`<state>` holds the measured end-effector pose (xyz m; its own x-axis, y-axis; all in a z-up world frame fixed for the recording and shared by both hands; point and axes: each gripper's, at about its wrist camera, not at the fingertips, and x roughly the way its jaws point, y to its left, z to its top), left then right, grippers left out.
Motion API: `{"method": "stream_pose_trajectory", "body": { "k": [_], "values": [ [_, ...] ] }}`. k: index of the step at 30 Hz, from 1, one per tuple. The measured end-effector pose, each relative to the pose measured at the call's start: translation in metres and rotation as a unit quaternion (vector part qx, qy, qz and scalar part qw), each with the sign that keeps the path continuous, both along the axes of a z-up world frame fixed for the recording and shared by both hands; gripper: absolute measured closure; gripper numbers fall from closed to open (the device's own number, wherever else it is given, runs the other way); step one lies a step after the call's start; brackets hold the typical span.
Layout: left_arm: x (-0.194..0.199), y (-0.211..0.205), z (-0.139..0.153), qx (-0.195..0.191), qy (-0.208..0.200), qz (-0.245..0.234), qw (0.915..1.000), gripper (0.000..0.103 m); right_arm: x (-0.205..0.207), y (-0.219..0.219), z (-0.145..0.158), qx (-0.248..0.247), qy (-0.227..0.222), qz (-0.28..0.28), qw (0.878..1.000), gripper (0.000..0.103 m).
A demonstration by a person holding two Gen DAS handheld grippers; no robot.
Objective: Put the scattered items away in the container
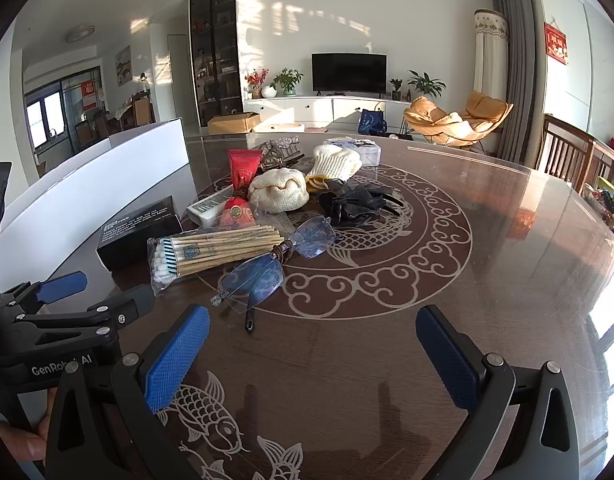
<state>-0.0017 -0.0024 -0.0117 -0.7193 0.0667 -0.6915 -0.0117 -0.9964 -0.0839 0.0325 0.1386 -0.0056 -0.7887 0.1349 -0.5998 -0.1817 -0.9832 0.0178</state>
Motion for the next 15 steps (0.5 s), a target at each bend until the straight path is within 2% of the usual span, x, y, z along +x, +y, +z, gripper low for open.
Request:
{"method": "stream_pose_trajectory", "body": {
  "k": [15],
  "values": [
    [0.0002,0.0003,0.0001,0.001,0.000,-0.004,1.0000,0.000,-0.0006,-0.0008,0.0004,0.001,-0.001,0.000,1.000,0.000]
  ]
}}
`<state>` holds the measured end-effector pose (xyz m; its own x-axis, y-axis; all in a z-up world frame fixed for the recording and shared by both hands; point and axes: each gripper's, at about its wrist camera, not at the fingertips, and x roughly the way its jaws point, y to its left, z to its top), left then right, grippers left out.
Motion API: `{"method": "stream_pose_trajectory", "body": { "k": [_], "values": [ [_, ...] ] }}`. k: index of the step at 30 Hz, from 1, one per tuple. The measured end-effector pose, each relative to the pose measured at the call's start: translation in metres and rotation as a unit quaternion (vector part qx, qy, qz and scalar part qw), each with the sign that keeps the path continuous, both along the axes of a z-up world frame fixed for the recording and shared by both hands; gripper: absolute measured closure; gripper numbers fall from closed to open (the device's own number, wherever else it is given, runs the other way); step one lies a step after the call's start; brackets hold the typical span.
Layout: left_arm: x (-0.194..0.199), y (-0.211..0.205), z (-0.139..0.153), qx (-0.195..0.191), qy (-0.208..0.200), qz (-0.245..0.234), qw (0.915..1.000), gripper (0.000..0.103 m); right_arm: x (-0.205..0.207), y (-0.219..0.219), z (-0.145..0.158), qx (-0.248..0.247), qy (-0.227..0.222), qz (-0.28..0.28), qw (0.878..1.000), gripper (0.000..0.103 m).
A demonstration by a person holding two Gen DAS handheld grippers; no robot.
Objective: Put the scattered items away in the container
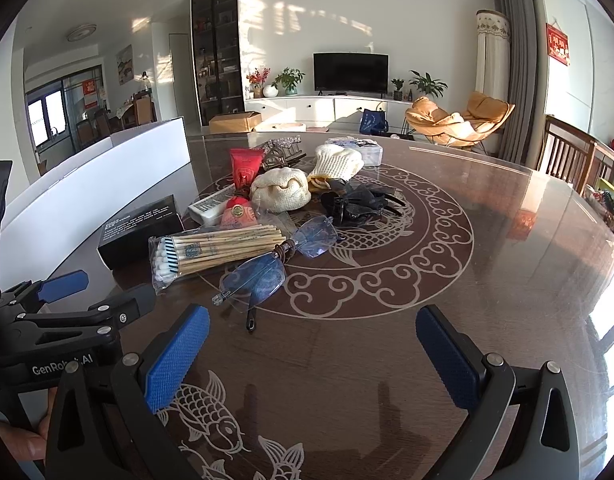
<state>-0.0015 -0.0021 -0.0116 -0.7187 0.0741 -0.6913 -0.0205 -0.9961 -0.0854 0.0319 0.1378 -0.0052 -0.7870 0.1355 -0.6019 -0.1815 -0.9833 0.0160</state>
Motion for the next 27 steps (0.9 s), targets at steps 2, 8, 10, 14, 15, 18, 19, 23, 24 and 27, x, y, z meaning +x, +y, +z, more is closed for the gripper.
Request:
{"method": "stream_pose_trajectory", "body": {
  "k": [2,8,10,14,15,18,19,23,24,27],
  "values": [
    [0.0000,0.0001,0.0000,0.001,0.000,0.000,1.0000,0.000,-0.0001,0.0000,-0.0001,0.000,0.000,0.000,1.000,0.000],
    [-0.0006,0.0001,-0.0005,0.003,-0.001,-0.002,1.0000,0.000,-0.0001,0.0001,-0.0001,0.000,0.000,0.000,1.000,0.000],
    [-0.0006,0.0001,-0.0004,0.003,-0.001,-0.003,1.0000,0.000,-0.0001,0.0000,-0.0001,0.000,0.000,-0.001,1.000,0.000],
    [-0.0011,-0.0003,-0.0010,0.003,-0.001,-0.005,1.0000,0.000,-0.0001,-0.0001,-0.0001,0.000,0.000,-0.001,1.000,0.000],
    [-0.0011,-0.0003,-0.0010,0.003,-0.001,-0.006,1.0000,0.000,-0.0001,-0.0001,-0.0001,0.000,0.000,-0.001,1.000,0.000],
    [-0.0014,-0.0003,-0.0013,0.004,-0.001,-0.005,1.0000,0.000,-0.0001,0.0000,0.0000,0.000,0.000,-0.001,1.000,0.000],
    [-0.0017,-0.0002,-0.0016,0.005,-0.002,-0.005,1.0000,0.000,-0.0002,0.0000,0.0000,0.000,0.000,-0.001,1.000,0.000],
    [-0.0026,-0.0008,-0.0019,0.007,-0.002,-0.004,1.0000,0.000,-0.0001,-0.0001,0.0000,0.000,0.000,-0.001,1.000,0.000],
    [-0.0029,-0.0008,-0.0022,0.008,-0.002,-0.004,1.0000,0.000,-0.0001,-0.0001,0.0000,0.000,0.000,-0.001,1.000,0.000],
    [-0.0033,-0.0008,-0.0023,0.008,-0.002,-0.005,1.0000,0.000,-0.0001,-0.0001,0.0000,0.000,-0.001,-0.002,1.000,0.000]
  ]
}}
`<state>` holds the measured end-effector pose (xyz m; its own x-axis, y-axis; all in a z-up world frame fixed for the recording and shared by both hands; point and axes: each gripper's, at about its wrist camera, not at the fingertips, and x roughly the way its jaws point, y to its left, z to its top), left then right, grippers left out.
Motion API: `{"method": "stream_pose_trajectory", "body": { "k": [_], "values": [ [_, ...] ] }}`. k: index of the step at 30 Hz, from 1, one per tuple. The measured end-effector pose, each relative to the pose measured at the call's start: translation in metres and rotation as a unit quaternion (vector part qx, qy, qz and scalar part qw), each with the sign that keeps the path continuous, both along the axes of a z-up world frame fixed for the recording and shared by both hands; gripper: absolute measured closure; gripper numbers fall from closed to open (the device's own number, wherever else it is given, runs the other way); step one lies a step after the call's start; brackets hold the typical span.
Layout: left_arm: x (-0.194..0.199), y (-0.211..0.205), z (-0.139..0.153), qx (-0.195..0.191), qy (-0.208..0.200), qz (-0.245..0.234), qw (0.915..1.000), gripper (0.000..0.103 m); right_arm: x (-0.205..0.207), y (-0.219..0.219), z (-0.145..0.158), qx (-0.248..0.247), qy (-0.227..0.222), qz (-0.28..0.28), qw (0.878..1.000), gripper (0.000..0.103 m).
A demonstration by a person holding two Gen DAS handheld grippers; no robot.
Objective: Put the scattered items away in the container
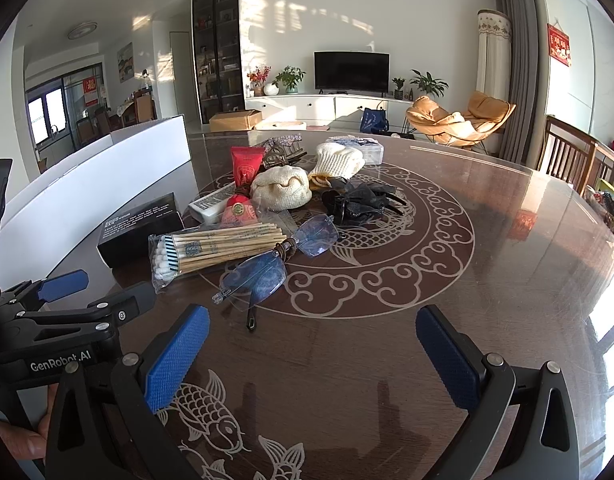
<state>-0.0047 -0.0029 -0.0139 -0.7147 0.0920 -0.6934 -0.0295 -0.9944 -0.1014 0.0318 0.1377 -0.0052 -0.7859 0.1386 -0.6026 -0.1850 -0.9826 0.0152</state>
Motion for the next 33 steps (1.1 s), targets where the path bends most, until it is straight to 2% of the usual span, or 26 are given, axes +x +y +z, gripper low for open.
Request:
{"method": "stream_pose_trajectory", "body": {
  "k": [33],
  "values": [
    [-0.0016,-0.0031,-0.0030,0.011,-0.005,-0.004,0.9999,0.000,-0.0021,-0.0018,-0.0045,0.002,-0.005,0.001,1.000,0.000]
  ]
}}
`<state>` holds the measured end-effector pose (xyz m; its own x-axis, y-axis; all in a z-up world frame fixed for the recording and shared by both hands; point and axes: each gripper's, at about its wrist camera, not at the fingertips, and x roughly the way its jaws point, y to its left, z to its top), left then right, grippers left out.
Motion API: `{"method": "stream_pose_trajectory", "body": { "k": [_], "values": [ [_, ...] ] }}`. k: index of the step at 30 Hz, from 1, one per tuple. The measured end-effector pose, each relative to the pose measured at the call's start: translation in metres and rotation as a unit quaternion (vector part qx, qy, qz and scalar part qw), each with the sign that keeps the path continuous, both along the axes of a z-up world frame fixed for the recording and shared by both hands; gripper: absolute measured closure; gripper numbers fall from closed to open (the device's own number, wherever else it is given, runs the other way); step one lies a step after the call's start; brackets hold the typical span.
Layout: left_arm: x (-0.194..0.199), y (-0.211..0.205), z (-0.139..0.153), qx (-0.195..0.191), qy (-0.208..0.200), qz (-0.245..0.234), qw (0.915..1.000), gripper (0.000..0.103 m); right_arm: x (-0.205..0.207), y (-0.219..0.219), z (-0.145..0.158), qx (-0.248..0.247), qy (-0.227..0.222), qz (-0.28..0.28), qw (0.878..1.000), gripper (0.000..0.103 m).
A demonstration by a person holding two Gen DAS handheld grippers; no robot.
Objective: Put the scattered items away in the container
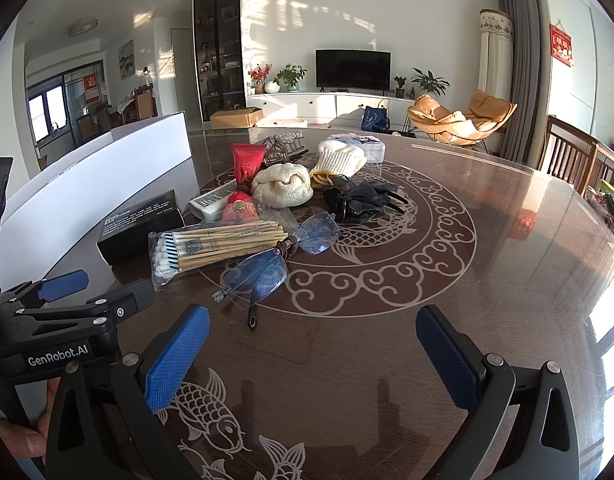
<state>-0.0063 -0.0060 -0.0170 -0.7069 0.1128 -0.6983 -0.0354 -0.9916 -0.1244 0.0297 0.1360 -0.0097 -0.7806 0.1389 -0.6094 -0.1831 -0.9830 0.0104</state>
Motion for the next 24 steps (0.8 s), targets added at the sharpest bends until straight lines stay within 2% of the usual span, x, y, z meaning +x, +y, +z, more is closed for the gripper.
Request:
{"method": "stream_pose_trajectory", "body": {
  "k": [24],
  "values": [
    [0.0003,-0.0015,-0.0001,0.003,-0.001,-0.008,1.0000,0.000,0.0003,0.0004,0.0007,0.000,0.000,-0.002,1.000,0.000]
  ]
}}
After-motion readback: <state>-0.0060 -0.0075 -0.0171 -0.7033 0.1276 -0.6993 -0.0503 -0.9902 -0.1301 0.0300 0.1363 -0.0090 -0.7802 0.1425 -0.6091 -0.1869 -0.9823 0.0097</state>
